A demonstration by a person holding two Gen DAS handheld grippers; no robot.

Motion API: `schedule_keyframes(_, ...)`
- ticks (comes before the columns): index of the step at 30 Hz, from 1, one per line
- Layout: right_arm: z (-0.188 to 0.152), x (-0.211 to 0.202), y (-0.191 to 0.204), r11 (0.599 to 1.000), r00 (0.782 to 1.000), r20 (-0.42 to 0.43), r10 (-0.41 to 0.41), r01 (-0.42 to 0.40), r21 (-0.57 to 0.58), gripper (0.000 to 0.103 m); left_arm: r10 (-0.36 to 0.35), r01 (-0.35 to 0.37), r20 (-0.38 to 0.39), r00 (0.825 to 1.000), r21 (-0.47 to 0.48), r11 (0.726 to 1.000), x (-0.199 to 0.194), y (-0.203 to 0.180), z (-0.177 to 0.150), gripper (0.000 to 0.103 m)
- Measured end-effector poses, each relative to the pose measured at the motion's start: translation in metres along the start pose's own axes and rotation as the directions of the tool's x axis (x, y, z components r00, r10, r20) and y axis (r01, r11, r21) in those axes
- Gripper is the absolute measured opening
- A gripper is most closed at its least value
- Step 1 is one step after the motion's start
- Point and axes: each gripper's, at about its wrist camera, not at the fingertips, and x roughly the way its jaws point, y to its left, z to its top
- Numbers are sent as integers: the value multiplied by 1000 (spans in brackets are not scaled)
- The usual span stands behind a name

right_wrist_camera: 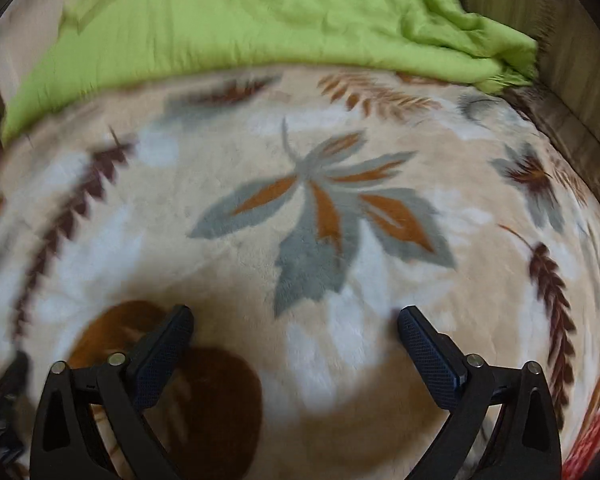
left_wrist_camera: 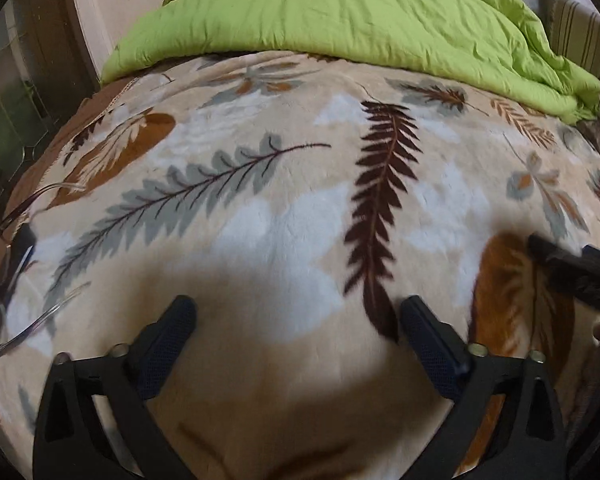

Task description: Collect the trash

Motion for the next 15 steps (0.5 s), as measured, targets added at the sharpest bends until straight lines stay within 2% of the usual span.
schedule_keyframes(3,2,0,3,999,999,36,-8,9,-34,103,-18,18,4,1000,-22,1000,2,-1,0,103)
schedule_keyframes(5,-1,-1,-3,1000,999,49,21,-21,-7,103,-23,23,10,1000,-23,999,4,-5,0,103)
schedule_keyframes(8,1,0,-8,999,998,44,45,-45,10,103,-19,20,18,1000,-24,1000,4,-14,-1,103)
schedule_keyframes(10,3,1,-4,1000,999,41,31,-31,-1,103,-8,8,19,1000,-17,1000,0,-5,-3,103)
schedule_keyframes(15,4,3,-4,999,999,42,35,-35,2,103,-30,30,28,999,-22,999,-2,3,-3,103)
